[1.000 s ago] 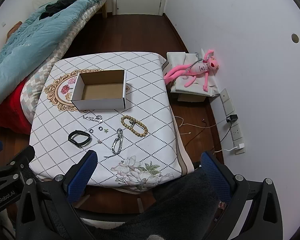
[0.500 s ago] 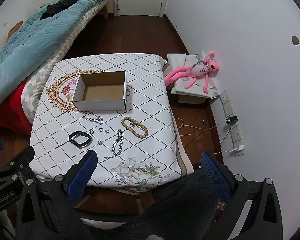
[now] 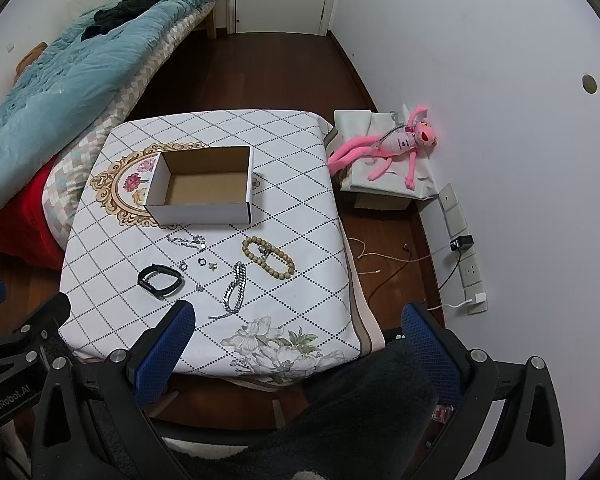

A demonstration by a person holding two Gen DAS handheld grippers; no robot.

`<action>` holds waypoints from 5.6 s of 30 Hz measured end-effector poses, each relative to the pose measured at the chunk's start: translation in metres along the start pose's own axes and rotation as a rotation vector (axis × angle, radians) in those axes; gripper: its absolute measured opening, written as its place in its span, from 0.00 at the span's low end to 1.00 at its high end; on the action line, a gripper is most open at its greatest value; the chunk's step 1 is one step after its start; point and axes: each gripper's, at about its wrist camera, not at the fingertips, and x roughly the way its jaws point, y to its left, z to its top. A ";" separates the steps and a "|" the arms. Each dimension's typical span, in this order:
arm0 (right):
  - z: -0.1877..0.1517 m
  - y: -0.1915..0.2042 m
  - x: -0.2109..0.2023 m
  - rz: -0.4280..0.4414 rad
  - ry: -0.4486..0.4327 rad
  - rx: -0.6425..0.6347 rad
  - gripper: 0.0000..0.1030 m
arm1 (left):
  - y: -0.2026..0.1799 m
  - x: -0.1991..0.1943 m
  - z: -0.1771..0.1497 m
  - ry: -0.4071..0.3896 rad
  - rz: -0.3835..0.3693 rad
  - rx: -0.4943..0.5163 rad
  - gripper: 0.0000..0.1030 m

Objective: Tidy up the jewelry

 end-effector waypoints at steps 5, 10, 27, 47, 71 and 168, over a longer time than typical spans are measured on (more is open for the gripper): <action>0.001 0.001 -0.001 -0.001 -0.001 -0.001 1.00 | -0.001 -0.002 0.005 -0.004 0.002 0.001 1.00; 0.001 0.001 -0.002 -0.001 -0.002 -0.002 1.00 | 0.000 -0.001 -0.001 -0.007 0.000 0.000 1.00; 0.004 0.000 -0.008 0.000 -0.013 -0.004 1.00 | -0.003 -0.006 -0.004 -0.021 0.003 0.003 1.00; 0.014 -0.013 0.024 0.020 -0.007 0.068 1.00 | 0.006 0.022 0.014 -0.047 0.054 -0.014 1.00; -0.022 0.057 0.273 0.114 0.334 0.028 0.54 | 0.037 0.256 0.000 0.330 0.031 -0.030 0.48; 0.189 0.076 0.252 0.462 0.171 0.026 0.07 | 0.019 0.234 0.164 0.168 -0.191 -0.069 0.15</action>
